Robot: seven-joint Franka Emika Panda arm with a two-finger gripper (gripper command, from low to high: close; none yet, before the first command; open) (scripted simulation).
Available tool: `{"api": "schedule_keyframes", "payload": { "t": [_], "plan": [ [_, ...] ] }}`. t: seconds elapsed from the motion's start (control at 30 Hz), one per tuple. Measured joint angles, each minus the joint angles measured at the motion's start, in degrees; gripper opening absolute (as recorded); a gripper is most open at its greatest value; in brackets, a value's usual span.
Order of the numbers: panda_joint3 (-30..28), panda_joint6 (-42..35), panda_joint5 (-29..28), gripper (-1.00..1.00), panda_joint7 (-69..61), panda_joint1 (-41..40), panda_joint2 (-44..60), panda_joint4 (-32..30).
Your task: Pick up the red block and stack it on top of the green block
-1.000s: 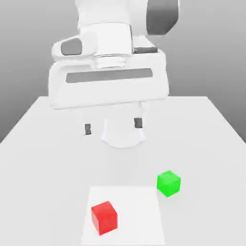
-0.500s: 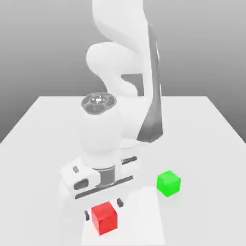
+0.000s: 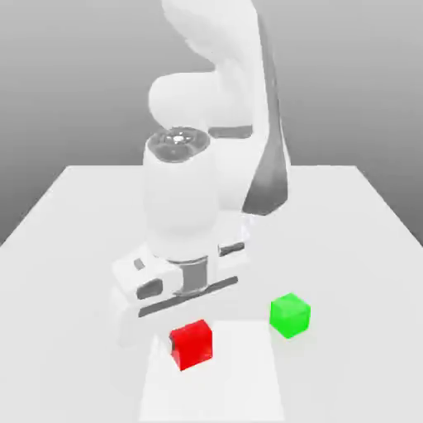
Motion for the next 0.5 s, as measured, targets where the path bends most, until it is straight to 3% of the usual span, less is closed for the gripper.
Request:
{"api": "schedule_keyframes", "payload": {
  "t": [0.27,0.5],
  "plan": [
    [9.10,-1.52,-2.50,-1.00,3.88,9.96,-15.76,-13.81],
    [10.03,10.57,-4.66,-1.00,5.60,10.62,-4.65,-14.76]
  ]
}}
